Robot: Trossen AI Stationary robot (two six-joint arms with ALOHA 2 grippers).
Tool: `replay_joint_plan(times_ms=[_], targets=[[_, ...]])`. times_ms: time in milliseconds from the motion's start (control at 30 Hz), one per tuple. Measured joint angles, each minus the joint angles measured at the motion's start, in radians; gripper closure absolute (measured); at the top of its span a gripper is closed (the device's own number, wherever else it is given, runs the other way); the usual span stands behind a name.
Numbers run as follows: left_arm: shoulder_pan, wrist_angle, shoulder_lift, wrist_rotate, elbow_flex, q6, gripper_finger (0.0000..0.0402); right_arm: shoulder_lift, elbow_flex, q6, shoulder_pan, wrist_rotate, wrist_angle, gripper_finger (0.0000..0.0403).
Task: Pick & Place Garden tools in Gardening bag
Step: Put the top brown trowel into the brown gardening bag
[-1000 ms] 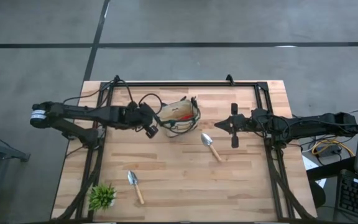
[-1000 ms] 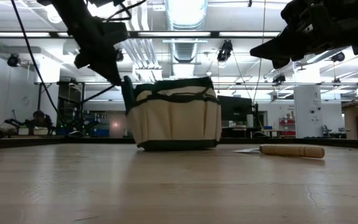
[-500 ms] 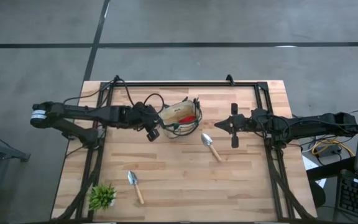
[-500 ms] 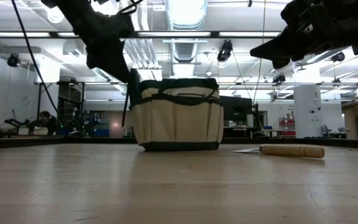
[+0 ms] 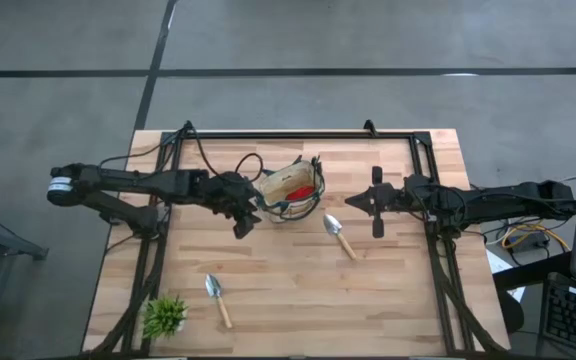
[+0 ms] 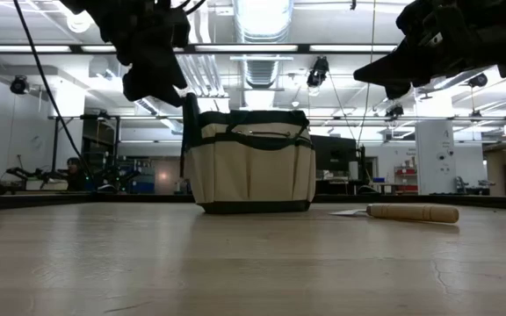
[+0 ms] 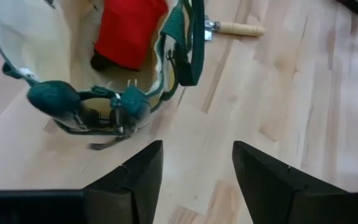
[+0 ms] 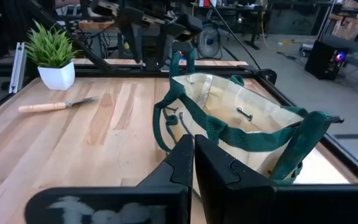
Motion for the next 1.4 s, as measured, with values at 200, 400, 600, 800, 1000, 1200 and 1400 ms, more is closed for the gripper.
replay_joint_plan(times_ms=[200,400,600,800,1000,1200,1400], targets=[[-0.017,0.036,-0.006,0.055,0.000,0.041,0.0204,0.000,0.000,0.097,0.000,-0.003,-0.049,0.0394],[-0.061,0.135,-0.008,0.055,0.000,0.058,0.0204,0.000,0.000,0.235,0.004,-0.005,-0.132,0.0394],[-0.129,0.206,-0.008,0.048,-0.002,0.066,0.0204,0.000,0.000,0.348,0.015,-0.055,-0.203,0.0394],[-0.207,0.422,0.012,0.022,-0.002,0.137,0.0204,0.000,0.000,0.492,0.037,-0.066,-0.336,0.0393],[-0.240,0.573,0.065,-0.021,-0.004,0.197,0.0204,0.000,-0.001,0.582,0.067,-0.063,-0.420,0.0360],[-0.239,0.711,0.185,-0.108,-0.020,0.206,0.0204,0.023,-0.001,0.615,0.095,-0.057,-0.428,0.0305],[-0.228,0.908,0.286,-0.108,-0.009,0.313,0.0206,0.129,0.030,0.646,0.123,-0.056,-0.423,0.0270]])
